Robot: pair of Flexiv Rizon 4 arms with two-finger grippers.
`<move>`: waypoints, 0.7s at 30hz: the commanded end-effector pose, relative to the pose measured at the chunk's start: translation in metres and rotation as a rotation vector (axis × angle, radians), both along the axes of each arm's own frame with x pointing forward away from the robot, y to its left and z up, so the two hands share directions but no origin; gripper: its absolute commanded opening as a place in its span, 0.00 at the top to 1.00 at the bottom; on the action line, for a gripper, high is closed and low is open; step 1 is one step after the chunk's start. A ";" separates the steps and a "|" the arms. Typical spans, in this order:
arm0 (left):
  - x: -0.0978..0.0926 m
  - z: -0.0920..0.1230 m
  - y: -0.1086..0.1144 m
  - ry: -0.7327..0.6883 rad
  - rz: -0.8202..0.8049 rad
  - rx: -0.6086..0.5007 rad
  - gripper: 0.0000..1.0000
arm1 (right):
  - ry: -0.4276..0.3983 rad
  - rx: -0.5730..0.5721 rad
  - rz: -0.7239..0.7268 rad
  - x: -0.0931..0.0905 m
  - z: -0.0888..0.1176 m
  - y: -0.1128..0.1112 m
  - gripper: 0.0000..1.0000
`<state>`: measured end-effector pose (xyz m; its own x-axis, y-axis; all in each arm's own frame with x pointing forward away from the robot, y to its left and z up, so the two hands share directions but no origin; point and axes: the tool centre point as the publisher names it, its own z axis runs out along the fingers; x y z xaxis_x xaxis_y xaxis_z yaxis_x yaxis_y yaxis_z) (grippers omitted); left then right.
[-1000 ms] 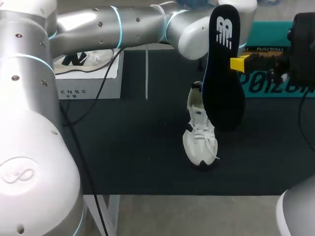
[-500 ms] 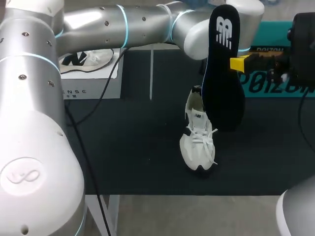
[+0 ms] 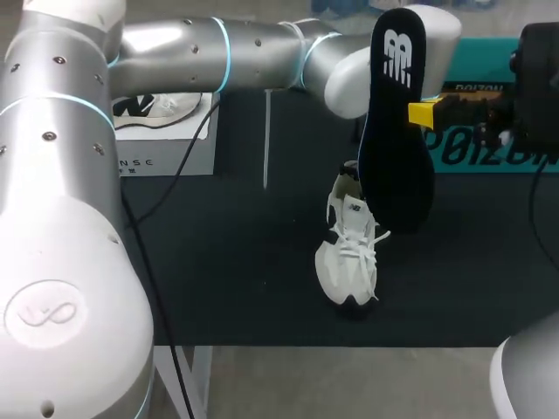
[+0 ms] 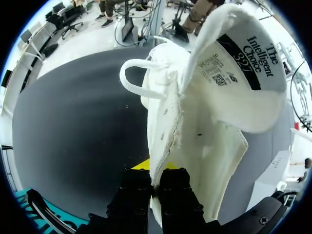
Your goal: Take the shoe out of the shoebox, open the shoe tongue, remove and reinsert the insole, then place the shoe into the shoebox
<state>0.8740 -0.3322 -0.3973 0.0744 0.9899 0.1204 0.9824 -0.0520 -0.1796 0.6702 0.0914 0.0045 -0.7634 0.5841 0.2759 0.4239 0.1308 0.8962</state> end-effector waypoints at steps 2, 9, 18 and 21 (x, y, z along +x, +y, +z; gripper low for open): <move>-0.002 -0.005 0.004 -0.012 0.013 -0.023 0.00 | 0.002 -0.002 -0.001 0.004 0.000 0.003 1.00; 0.010 0.021 0.014 -0.051 0.087 -0.107 0.00 | 0.002 -0.002 -0.001 0.004 0.000 0.003 1.00; 0.037 0.081 0.043 -0.205 0.287 -0.440 0.00 | 0.002 -0.002 -0.001 0.004 0.000 0.003 1.00; 0.039 0.089 0.055 -0.231 0.359 -0.568 0.00 | 0.002 -0.002 -0.001 0.004 0.000 0.003 1.00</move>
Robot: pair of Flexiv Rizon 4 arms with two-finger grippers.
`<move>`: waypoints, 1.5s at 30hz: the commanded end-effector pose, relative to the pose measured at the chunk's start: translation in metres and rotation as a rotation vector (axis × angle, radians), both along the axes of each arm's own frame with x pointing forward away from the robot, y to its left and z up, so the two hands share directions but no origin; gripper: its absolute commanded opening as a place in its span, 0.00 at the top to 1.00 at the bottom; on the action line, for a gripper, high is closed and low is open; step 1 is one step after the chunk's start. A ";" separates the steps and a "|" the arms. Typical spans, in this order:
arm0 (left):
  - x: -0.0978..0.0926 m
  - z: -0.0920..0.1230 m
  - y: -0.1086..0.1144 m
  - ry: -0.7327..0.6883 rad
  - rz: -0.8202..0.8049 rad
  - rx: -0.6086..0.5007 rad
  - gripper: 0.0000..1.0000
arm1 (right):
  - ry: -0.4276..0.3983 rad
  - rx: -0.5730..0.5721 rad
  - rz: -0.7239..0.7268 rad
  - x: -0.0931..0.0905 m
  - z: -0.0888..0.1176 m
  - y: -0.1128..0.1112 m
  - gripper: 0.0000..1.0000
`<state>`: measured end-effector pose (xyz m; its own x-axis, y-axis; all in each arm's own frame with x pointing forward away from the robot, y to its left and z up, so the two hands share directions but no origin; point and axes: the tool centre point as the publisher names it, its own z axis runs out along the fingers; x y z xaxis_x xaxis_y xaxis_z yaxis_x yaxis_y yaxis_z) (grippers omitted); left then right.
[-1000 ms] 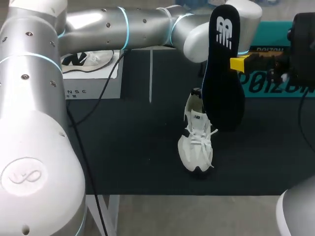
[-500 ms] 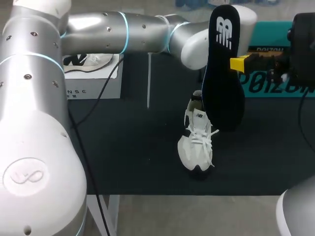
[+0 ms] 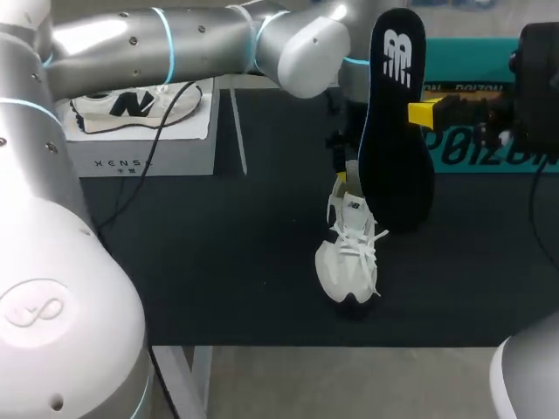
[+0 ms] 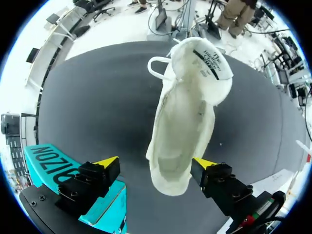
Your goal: Take the shoe out of the shoebox, open the shoe tongue, remove and reinsert the insole, then place the shoe into the shoebox
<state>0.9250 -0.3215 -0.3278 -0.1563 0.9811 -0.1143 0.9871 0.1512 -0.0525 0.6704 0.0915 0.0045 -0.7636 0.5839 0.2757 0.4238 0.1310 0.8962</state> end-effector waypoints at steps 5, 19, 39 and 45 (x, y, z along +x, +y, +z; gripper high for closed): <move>-0.009 0.031 0.066 -0.109 0.232 -0.549 0.00 | 0.002 -0.002 -0.001 0.004 0.000 0.003 1.00; -0.016 0.035 0.084 -0.058 0.272 -0.719 0.00 | 0.002 -0.002 -0.001 0.004 0.000 0.003 1.00; -0.016 0.035 0.084 -0.058 0.272 -0.719 0.00 | 0.002 -0.002 -0.001 0.004 0.000 0.003 1.00; -0.021 0.037 0.086 -0.092 0.253 -0.794 0.00 | 0.002 -0.002 -0.001 0.004 0.000 0.003 1.00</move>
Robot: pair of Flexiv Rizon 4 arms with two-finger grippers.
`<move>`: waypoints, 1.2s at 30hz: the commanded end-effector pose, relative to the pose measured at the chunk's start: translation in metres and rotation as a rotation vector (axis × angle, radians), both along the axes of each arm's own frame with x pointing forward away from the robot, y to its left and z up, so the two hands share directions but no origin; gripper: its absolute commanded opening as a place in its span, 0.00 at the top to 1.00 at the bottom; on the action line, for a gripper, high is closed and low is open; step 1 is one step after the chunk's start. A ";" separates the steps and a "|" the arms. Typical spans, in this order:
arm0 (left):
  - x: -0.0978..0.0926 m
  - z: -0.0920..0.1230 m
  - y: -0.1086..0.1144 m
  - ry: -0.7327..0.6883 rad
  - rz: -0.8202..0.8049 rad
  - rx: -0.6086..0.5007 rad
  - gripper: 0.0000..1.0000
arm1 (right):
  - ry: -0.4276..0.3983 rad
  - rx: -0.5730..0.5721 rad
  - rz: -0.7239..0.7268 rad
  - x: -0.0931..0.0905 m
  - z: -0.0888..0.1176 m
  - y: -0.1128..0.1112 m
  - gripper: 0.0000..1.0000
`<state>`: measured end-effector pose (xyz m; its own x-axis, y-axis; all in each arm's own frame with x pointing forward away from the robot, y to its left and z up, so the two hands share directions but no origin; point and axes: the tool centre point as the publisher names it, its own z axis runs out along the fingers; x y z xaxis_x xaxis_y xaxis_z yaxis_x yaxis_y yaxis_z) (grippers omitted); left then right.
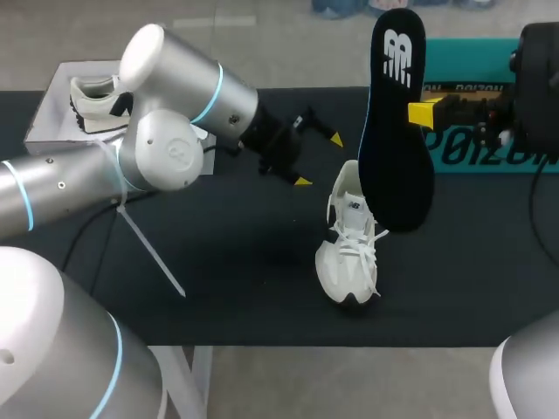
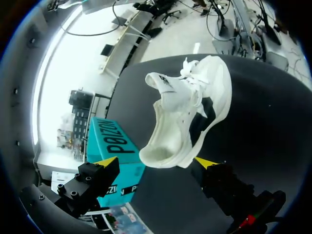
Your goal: Take the shoe out of the shoebox, open the shoe tongue, remove and reinsert the insole, then place the shoe into the shoebox
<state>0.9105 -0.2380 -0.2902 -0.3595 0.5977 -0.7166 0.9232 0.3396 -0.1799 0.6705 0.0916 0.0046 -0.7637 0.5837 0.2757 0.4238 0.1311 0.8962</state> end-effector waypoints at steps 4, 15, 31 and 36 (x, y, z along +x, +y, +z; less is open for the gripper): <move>-0.019 0.003 0.009 -0.122 -0.038 -0.274 0.00 | 0.002 -0.002 -0.001 0.003 0.000 0.003 1.00; -0.043 0.009 0.029 -0.226 -0.165 -0.572 0.00 | 0.002 -0.002 -0.001 0.003 0.000 0.003 1.00; -0.042 0.041 0.000 -0.236 -0.246 -0.597 0.00 | 0.002 -0.002 -0.001 0.003 0.000 0.003 1.00; -0.038 0.061 -0.014 -0.262 -0.264 -0.612 0.00 | 0.002 -0.002 -0.001 0.003 0.000 0.003 1.00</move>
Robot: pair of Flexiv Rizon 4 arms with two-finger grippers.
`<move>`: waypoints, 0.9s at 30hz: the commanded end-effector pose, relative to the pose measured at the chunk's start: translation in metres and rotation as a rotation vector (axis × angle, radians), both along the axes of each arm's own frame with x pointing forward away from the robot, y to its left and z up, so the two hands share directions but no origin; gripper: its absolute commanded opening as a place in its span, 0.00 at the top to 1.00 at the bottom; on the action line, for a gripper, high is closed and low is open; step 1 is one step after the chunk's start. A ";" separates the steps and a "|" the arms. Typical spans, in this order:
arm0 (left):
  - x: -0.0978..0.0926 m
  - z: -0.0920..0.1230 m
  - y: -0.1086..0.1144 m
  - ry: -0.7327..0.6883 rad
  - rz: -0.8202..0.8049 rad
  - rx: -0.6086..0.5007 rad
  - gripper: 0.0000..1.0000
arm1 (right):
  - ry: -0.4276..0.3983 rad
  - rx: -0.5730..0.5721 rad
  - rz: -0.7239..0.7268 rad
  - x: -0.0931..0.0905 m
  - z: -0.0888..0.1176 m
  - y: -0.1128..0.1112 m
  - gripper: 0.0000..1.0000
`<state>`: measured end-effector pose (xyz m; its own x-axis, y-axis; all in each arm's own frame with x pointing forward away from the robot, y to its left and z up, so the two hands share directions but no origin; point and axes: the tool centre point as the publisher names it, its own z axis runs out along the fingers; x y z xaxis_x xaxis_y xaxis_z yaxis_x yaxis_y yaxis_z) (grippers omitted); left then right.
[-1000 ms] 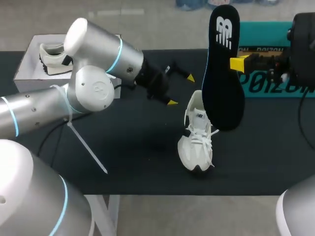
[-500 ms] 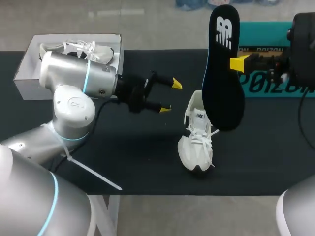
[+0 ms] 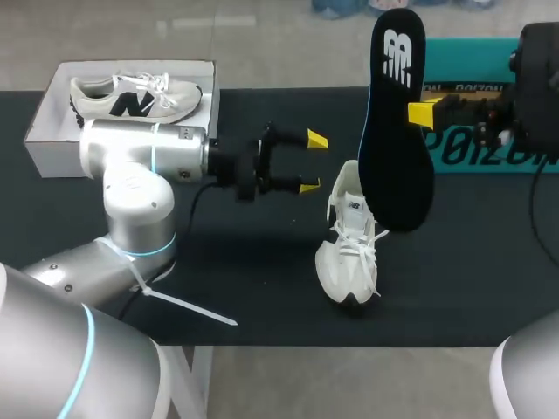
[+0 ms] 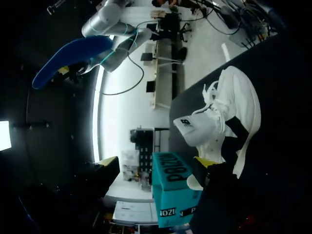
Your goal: Take the shoe out of the shoebox, open the shoe tongue, remove and reinsert the insole, then place the shoe into the shoebox
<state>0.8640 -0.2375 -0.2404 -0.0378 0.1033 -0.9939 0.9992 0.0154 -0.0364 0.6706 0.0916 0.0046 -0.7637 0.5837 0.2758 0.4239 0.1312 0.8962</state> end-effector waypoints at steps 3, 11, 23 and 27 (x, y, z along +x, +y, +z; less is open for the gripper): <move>0.009 0.024 -0.019 -0.034 -0.007 -0.004 0.00 | 0.002 -0.002 -0.001 0.003 0.000 0.003 1.00; 0.006 0.037 -0.039 -0.057 -0.061 -0.052 0.00 | 0.002 -0.002 -0.001 0.003 0.000 0.003 1.00; 0.004 0.034 -0.043 -0.054 -0.056 -0.044 0.00 | 0.002 -0.002 -0.001 0.003 0.000 0.003 1.00; 0.004 0.034 -0.043 -0.054 -0.056 -0.044 0.00 | 0.002 -0.002 -0.001 0.003 0.000 0.003 1.00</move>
<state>0.8684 -0.2793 -0.2055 0.0185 0.0622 -0.9979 0.9989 -0.0442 0.0158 0.6706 0.0916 0.0046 -0.7637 0.5838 0.2757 0.4239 0.1313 0.8961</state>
